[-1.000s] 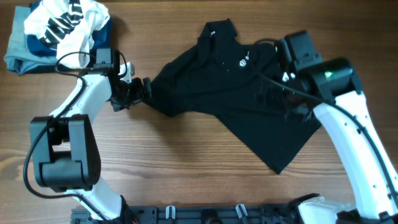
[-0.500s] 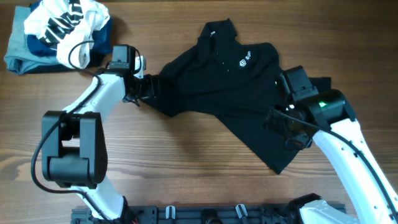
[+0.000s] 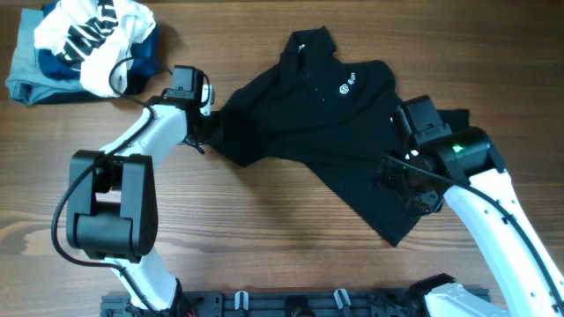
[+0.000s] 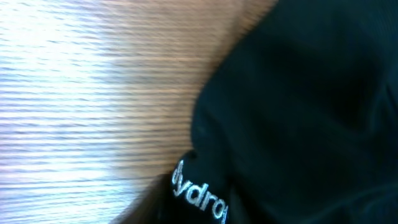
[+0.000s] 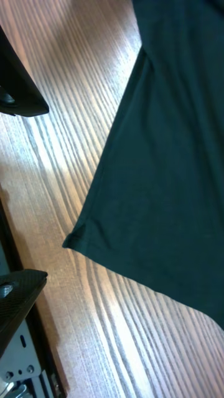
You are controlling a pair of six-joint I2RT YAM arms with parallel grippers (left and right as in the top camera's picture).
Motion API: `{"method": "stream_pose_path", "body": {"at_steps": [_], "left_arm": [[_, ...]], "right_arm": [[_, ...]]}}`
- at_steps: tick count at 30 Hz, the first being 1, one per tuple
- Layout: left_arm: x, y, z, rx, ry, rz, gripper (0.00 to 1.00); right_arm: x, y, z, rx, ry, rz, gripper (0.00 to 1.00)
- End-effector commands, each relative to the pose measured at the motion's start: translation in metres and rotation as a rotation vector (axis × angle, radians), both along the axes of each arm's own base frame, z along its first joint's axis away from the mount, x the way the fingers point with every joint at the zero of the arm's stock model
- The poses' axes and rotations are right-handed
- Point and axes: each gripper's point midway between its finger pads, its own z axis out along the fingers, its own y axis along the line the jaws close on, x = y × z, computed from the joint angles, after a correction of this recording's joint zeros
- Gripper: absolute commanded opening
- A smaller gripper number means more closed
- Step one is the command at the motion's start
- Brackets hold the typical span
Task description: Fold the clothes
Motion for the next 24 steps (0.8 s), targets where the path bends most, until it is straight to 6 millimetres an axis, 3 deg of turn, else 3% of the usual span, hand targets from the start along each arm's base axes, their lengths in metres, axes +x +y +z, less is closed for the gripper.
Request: {"method": "stream_pose_path", "body": {"at_steps": [1,3,8,14,18,21,24], "left_arm": [[-0.011,-0.006,-0.011,0.016,0.049,-0.019,0.04],[-0.012,-0.004,-0.011,0.016,0.056,0.007,0.04],[-0.009,0.006,-0.011,0.025,0.055,0.125,0.04],[-0.005,0.006,-0.011,0.016,0.042,0.166,0.04],[-0.005,0.006,-0.011,0.016,0.042,0.166,0.04],[-0.005,0.006,-0.011,0.016,0.042,0.166,0.04],[-0.005,0.006,-0.011,0.016,0.042,0.166,0.04]], "right_arm": [[-0.008,0.002,0.001,0.021,0.018,-0.018,0.83],[-0.018,0.005,-0.01,0.04,0.069,-0.039,0.89],[-0.043,0.022,-0.059,0.149,0.19,-0.057,0.88],[-0.08,-0.006,-0.103,0.008,0.29,-0.359,0.93],[-0.1,-0.013,-0.138,-0.012,0.314,-0.467,0.92],[-0.101,-0.015,-0.155,-0.005,0.287,-0.487,0.92],[-0.087,-0.015,-0.158,0.002,0.222,-0.499,0.91]]}}
